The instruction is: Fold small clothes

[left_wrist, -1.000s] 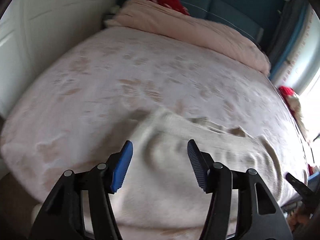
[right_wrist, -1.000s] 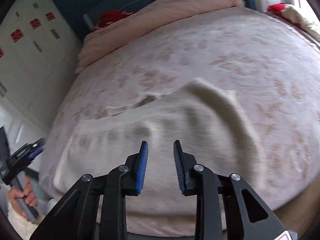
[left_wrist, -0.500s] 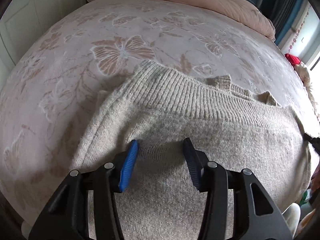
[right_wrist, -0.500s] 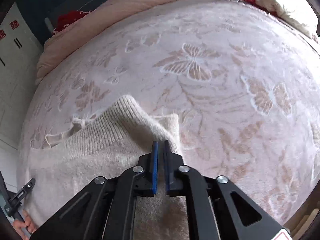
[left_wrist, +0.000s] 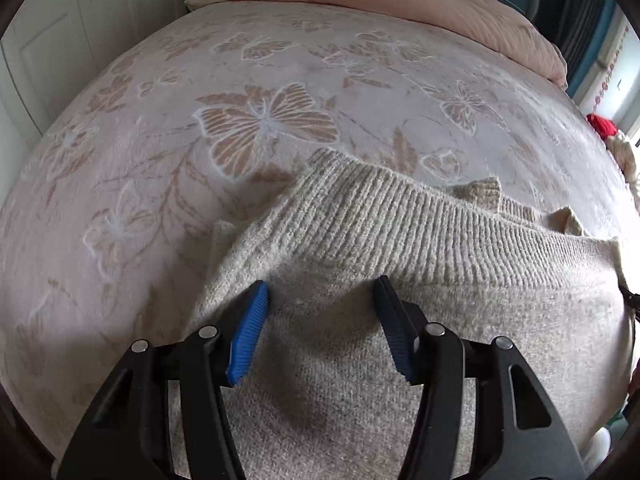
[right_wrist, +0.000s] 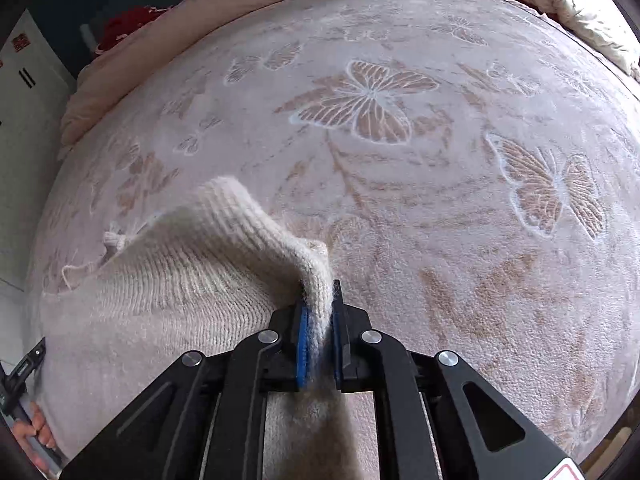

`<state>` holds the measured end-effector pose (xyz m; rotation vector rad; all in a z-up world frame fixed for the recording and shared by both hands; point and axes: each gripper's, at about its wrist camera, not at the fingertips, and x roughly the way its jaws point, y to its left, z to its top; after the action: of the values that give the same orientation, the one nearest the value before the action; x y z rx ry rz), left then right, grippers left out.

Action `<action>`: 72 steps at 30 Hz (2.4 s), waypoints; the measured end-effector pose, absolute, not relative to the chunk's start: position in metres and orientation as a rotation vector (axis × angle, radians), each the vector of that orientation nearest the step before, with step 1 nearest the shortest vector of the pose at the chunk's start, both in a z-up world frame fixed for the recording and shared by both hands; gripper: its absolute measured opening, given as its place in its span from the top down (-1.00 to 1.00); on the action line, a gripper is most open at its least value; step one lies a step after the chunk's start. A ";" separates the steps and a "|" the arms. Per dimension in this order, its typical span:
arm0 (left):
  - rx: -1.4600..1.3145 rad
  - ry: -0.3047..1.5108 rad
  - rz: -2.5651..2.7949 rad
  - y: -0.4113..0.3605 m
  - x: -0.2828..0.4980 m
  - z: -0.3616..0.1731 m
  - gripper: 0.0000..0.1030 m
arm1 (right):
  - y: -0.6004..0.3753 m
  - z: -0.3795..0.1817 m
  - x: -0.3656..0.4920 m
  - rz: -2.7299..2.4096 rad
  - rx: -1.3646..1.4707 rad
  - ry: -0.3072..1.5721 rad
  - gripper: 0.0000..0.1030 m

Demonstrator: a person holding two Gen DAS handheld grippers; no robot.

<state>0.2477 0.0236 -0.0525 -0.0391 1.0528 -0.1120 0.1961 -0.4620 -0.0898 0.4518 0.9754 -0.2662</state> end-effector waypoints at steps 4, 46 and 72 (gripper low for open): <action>-0.166 1.021 -0.158 0.047 0.229 -0.019 -0.02 | -0.432 -0.043 0.176 -0.261 0.329 0.912 0.63; -0.798 1.164 -0.050 0.131 0.115 -0.062 -0.53 | -0.191 -0.051 0.246 0.051 0.194 1.057 0.94; -0.292 0.802 -0.577 -0.089 0.123 0.130 0.66 | -0.286 -0.037 0.190 0.127 0.444 0.929 0.96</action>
<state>0.1229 -0.0894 0.1303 -0.2925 0.8021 -0.5767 0.1898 -0.2859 -0.0374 0.4442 0.9289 0.1269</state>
